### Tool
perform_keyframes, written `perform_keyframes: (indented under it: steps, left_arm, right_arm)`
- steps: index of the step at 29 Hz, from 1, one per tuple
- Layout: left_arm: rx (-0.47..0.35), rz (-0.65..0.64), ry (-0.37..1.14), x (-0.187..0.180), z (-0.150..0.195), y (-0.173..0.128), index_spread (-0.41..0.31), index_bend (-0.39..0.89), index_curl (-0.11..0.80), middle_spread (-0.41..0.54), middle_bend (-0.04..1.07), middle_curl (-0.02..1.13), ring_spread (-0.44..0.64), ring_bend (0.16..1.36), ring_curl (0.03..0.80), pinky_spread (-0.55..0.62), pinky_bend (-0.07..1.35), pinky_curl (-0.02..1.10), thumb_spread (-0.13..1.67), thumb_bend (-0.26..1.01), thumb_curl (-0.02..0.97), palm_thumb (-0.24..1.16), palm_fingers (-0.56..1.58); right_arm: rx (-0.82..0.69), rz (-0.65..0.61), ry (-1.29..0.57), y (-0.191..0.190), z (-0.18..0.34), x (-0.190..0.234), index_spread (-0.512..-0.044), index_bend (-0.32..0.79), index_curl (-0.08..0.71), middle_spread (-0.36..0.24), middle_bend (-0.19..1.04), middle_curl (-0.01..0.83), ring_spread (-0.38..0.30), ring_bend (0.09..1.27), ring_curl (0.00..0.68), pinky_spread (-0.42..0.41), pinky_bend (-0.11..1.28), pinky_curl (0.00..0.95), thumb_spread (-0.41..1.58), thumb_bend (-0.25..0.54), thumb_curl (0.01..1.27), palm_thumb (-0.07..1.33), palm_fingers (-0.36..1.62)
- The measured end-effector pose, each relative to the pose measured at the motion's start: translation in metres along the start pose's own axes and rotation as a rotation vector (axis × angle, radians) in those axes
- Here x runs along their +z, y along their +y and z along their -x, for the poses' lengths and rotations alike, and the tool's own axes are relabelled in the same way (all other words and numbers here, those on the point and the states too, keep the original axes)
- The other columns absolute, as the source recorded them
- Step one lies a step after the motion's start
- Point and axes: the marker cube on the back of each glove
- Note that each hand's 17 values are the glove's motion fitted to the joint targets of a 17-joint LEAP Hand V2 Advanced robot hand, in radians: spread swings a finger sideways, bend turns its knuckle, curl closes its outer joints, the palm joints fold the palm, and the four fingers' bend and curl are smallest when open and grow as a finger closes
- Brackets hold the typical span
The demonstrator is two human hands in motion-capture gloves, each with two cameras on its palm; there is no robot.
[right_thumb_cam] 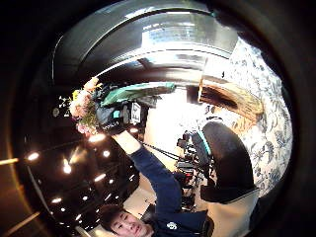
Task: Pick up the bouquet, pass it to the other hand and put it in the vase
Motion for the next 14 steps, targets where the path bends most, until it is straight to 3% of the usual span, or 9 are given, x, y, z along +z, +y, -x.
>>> perform_keyframes:
  steps: [4, 14]
  left_arm:
    - [0.022, -0.124, -0.008, -0.023, -0.006, -0.013, -0.315, 0.47, 0.662, -0.285, 0.75, 0.64, -0.30, 0.76, 0.494, -0.26, 0.27, 0.47, 1.18, -0.01, 0.419, 0.78, 1.18]
    - [0.000, -0.346, -0.032, -0.067, 0.018, -0.041, -0.319, 0.44, 0.696, -0.293, 0.72, 0.65, -0.31, 0.75, 0.496, -0.26, 0.26, 0.49, 1.18, -0.02, 0.415, 0.77, 1.18]
  right_arm:
    - [0.164, -0.004, -0.042, 0.008, 0.003, -0.003, -0.339, 0.08, 0.309, -0.205, 0.15, 0.380, -0.082, 0.49, 0.370, 0.150, 0.65, 0.407, 1.08, -0.020, 0.33, 0.80, 0.37]
    - [0.167, -0.005, -0.053, 0.012, -0.001, -0.010, -0.351, 0.11, 0.265, -0.147, 0.17, 0.355, -0.051, 0.49, 0.352, 0.206, 0.66, 0.389, 1.08, -0.022, 0.33, 0.79, 0.35]
